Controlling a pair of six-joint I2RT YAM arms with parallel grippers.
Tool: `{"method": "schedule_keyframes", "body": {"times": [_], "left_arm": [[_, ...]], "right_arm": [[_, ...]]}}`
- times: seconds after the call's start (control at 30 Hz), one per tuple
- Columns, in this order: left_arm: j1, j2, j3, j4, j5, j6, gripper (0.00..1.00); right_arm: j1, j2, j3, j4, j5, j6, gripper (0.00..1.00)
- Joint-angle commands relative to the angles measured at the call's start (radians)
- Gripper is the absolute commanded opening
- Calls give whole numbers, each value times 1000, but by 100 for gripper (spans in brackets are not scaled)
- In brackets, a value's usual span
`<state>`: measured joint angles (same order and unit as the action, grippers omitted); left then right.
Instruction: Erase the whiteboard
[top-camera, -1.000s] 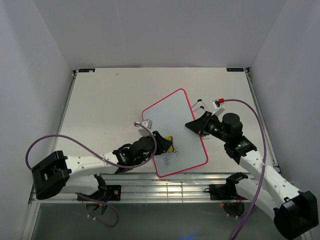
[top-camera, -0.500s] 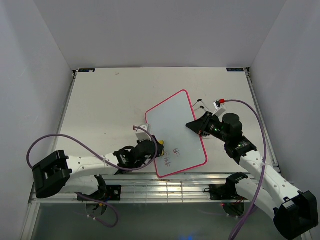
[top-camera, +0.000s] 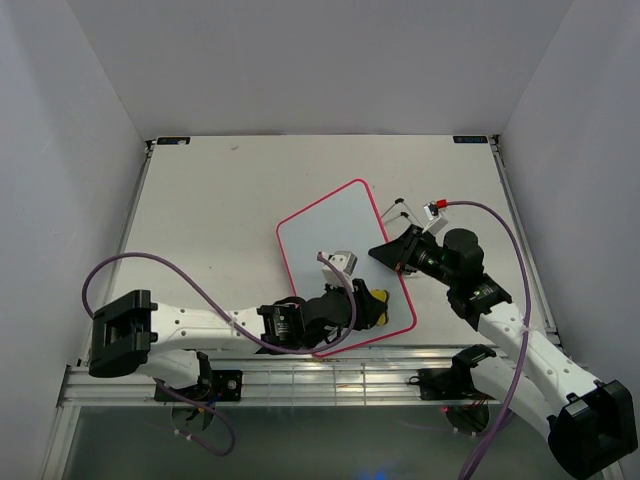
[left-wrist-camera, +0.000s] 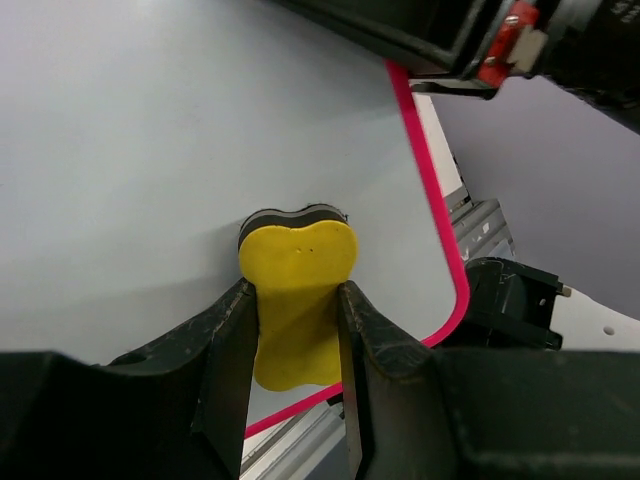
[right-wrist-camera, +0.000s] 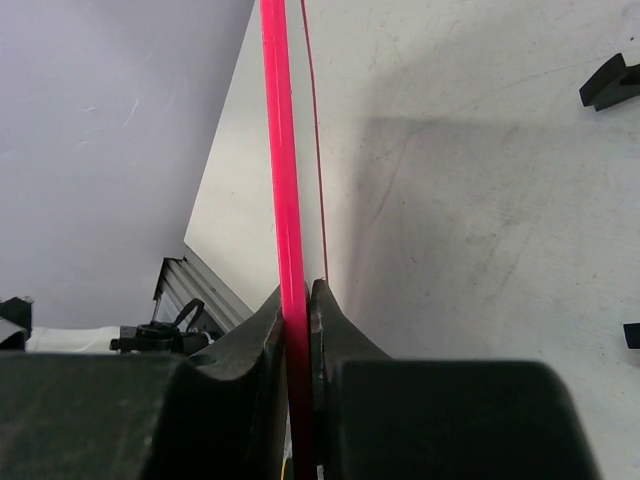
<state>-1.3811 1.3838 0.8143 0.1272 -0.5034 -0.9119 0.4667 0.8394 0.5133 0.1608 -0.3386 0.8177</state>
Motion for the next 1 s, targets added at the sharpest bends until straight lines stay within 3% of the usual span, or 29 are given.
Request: {"method": "schedule_keyframes", "body": {"times": [0.0, 0.17, 0.27, 0.37, 0.6, 0.8, 0.97], "left_arm": [[25, 18, -90, -109, -32, -86, 0], [124, -52, -331, -163, -72, -284, 0], [252, -109, -499, -58, 43, -298, 0], [271, -169, -555, -20, 52, -283, 0], [254, -174, -454, -17, 71, -188, 0], [104, -152, -304, -44, 37, -136, 0], [25, -123, -208, -100, 54, -194, 0]], "right_arm": [[15, -48, 51, 237, -79, 132, 8], [15, -54, 51, 235, -79, 139, 8], [15, -60, 54, 232, -70, 153, 8], [15, -63, 70, 206, -63, 149, 8], [15, -66, 51, 194, -28, 156, 8], [15, -65, 37, 191, -5, 159, 8], [15, -59, 27, 194, 7, 158, 8]]}}
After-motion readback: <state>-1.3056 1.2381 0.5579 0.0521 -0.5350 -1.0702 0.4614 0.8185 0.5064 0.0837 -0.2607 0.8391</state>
